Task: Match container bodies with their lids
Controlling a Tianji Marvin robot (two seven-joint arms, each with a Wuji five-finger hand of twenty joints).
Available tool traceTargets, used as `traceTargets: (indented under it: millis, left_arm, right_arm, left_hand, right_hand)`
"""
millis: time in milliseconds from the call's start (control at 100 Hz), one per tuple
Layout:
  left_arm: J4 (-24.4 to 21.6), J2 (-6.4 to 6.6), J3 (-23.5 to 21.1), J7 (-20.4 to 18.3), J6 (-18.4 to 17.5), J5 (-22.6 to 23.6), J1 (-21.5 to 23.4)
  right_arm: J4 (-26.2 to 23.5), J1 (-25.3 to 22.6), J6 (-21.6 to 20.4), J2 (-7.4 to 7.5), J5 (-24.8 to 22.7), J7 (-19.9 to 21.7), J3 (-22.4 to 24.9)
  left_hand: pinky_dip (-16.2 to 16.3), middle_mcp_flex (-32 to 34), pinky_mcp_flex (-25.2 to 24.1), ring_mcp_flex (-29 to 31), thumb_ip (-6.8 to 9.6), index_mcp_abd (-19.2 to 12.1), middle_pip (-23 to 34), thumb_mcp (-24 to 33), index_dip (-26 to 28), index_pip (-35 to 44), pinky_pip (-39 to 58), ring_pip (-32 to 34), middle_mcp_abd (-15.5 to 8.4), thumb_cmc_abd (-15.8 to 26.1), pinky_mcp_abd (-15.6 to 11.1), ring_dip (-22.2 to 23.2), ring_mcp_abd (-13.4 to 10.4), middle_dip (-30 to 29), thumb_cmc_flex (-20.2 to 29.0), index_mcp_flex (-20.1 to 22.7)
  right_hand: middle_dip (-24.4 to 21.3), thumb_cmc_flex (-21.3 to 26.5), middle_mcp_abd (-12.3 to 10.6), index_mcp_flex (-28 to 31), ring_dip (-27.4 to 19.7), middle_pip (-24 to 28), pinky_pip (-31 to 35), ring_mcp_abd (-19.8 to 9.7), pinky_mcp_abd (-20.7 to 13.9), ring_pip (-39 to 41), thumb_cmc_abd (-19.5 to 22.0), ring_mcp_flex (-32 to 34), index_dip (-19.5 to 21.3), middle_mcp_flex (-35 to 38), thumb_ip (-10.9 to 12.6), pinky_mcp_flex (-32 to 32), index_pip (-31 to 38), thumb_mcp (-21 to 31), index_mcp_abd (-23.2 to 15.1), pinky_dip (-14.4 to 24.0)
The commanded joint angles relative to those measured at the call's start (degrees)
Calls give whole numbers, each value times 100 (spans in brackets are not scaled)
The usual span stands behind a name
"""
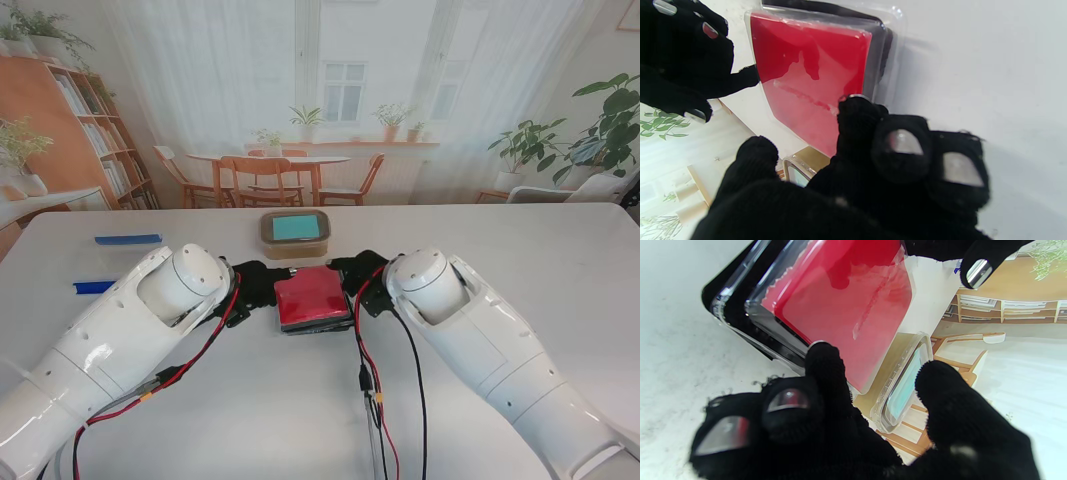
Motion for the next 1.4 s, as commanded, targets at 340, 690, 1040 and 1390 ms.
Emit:
traceTargets:
  millis: [340,690,1040,1390]
  left_arm:
    - [-57,-91,39,46,-87,-151,-24]
    - [-16,-116,158,53,-27,-188,-130]
    - [-51,-93,124,58,28,-99,-109]
    - [-98,-82,11,102,19,-43,-19]
  right_arm:
    - [-288,-179,35,49,-101,54,116]
    - [-188,-113,152,78,-162,167,71]
    - [-216,-206,179,65,-81,139,94]
    - [-403,-332,87,124,-219,132,178]
  left_hand:
    - [-95,-50,180,-92,-194,-418,-31,-118,-40,-167,1580,97,-303,-20,-766,84,353,30,-248,-53]
    - [-95,-51,180,-94,-192,-408,-36,-115,-34,-160,1580,96,-308,-24,-766,92,356,31,-242,-56]
    - [-95,-50,180,-94,-192,-408,-37,-114,-32,-154,1580,93,-302,-26,-766,96,352,32,-236,-49]
    - [-95,-54,180,-92,-190,-408,-37,-113,-31,-151,1580,90,-309,-36,-766,97,356,34,-225,-47]
  right_hand:
    - [96,-160,719,-33,95,111,1284,54,-1340,340,-165,-165,18,-265,139,207,34,2,-512,-97]
    - [94,-191,755,-131,97,73,1259,97,-1341,294,-172,-250,-10,-359,135,139,-48,2,-531,-94]
    - [106,-231,774,-198,127,63,1233,136,-1338,259,-180,-299,-41,-417,134,96,-144,16,-572,-65]
    - [111,-266,776,-204,145,60,1227,136,-1338,252,-218,-298,-40,-429,134,97,-165,48,-591,-50]
